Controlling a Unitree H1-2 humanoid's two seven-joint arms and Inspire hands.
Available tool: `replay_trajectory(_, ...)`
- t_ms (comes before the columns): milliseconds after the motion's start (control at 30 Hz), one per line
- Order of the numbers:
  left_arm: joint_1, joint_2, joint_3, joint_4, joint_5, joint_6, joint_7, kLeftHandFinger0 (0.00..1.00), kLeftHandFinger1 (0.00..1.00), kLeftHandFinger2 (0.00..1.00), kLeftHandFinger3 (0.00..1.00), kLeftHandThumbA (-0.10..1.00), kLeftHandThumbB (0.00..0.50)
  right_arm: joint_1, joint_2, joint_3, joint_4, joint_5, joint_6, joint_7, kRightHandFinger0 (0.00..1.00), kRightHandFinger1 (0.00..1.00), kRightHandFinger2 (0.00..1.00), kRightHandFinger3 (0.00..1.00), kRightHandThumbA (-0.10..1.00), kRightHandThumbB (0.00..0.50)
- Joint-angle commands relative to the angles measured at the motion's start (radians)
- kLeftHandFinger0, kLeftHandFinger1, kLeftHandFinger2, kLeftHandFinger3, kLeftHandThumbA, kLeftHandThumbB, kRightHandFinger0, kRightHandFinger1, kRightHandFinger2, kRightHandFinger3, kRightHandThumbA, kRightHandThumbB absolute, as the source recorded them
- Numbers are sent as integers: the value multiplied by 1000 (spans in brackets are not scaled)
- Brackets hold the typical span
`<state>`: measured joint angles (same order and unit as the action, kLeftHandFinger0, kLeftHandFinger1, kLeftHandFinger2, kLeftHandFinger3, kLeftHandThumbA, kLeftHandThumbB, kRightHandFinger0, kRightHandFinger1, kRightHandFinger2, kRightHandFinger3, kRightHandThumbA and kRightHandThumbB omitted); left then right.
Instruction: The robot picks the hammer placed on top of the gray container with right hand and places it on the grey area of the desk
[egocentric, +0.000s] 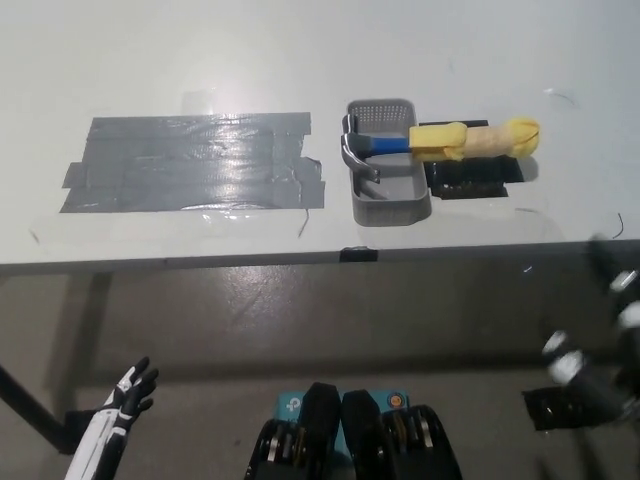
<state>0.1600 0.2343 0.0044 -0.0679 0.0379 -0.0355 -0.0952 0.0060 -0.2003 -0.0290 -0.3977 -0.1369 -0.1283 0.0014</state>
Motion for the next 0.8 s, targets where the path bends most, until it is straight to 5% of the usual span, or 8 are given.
replay_trajectory(0, -19, 0, -3, -51, 18, -52, 2, 1000, 1000, 1000, 1000, 1000, 434, -68, -47, -37, -130, -17, 94, 28, 1000, 1000, 1000, 1000, 574, 245)
replay_trajectory(67, -56, -40, -8, -115, 2, -67, 11, 1000, 1000, 1000, 1000, 1000, 435, -435, -289, -28, -100, -59, 405, 214, 1000, 1000, 1000, 1000, 615, 274)
replay_trajectory(167, -65, -51, -15, -138, 9, -50, 9, 1000, 1000, 1000, 1000, 1000, 428, -563, -344, 23, -22, -82, 488, 270, 1000, 1000, 1000, 1000, 629, 265)
replay_trajectory(467, -90, -96, -25, -152, -4, -85, 4, 1000, 1000, 1000, 1000, 1000, 379, -815, -389, 175, 240, -121, 570, 357, 1000, 1000, 1000, 1000, 613, 295)
replay_trajectory(567, -93, -110, -30, -128, 11, -89, 9, 1000, 1000, 1000, 1000, 1000, 384, -930, -383, 287, 472, -180, 484, 402, 1000, 1000, 1000, 1000, 669, 320)
replay_trajectory(767, -78, -114, -36, -85, 32, -128, 6, 1000, 1000, 1000, 1000, 1000, 383, -1067, -341, 406, 700, -177, 489, 485, 1000, 1000, 1000, 1000, 612, 332)
